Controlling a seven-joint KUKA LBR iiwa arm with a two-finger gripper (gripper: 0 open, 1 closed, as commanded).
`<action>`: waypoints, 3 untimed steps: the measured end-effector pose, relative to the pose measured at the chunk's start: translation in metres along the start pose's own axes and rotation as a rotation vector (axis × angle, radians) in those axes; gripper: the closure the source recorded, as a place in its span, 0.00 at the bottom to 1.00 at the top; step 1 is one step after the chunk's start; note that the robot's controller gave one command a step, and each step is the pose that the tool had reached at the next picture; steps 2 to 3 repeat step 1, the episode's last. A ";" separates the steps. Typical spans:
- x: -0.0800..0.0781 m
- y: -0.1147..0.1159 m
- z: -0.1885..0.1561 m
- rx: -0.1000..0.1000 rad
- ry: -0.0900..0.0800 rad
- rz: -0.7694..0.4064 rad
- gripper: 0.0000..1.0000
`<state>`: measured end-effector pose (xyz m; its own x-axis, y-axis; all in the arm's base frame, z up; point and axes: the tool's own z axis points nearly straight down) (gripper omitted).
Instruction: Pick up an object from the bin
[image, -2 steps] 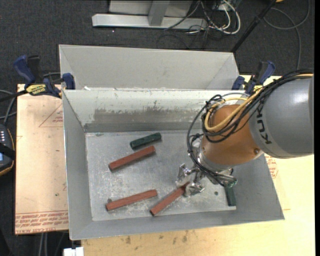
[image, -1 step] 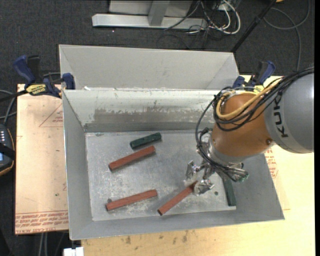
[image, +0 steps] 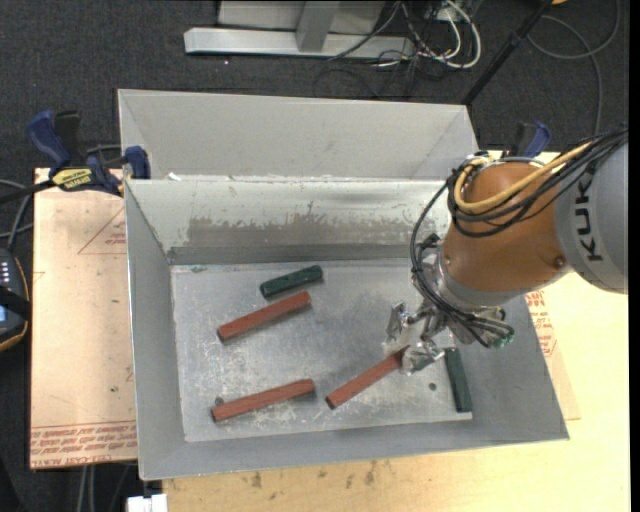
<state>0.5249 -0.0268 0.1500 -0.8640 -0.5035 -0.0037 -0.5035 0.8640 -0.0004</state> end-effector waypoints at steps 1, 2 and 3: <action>0.004 0.026 -0.056 -0.001 0.001 -0.029 1.00; 0.004 0.026 -0.056 -0.001 0.001 -0.029 1.00; 0.004 0.026 -0.056 -0.001 0.001 -0.029 1.00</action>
Offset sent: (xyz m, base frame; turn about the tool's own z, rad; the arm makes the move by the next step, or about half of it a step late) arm 0.0000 0.0000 0.0000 0.0000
